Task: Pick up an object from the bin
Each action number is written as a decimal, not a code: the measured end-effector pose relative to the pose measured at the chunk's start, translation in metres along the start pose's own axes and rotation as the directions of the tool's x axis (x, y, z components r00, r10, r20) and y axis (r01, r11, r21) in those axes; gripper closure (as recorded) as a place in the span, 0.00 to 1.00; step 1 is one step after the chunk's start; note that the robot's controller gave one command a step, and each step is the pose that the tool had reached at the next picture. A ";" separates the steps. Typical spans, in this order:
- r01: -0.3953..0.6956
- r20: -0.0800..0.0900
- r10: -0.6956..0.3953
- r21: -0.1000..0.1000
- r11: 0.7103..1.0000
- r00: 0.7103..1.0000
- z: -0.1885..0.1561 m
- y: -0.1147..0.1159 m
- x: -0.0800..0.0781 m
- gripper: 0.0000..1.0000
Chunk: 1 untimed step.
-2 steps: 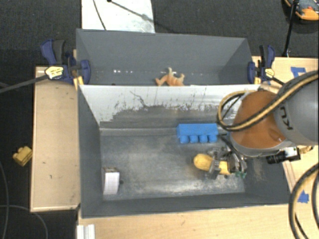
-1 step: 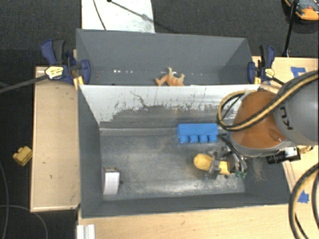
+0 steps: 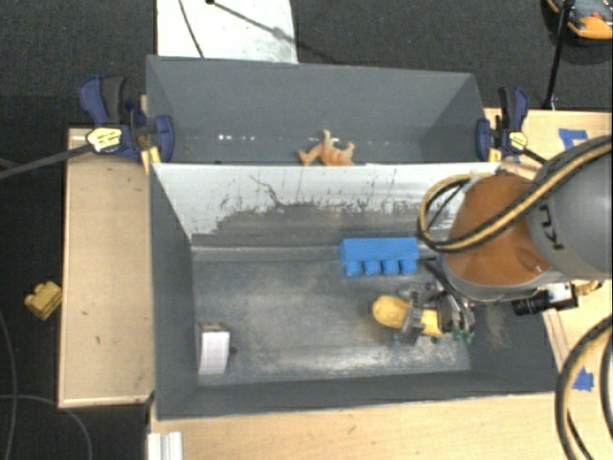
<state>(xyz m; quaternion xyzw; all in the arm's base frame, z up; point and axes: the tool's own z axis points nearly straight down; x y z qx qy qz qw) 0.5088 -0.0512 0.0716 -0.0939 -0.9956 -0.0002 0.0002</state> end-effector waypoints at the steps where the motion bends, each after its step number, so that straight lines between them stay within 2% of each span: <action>1: 0.000 -0.001 0.000 0.000 1.000 1.000 -0.007 0.000 0.001 1.00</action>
Offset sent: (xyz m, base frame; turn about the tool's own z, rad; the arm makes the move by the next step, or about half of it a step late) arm 0.0000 0.0000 0.0639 0.0000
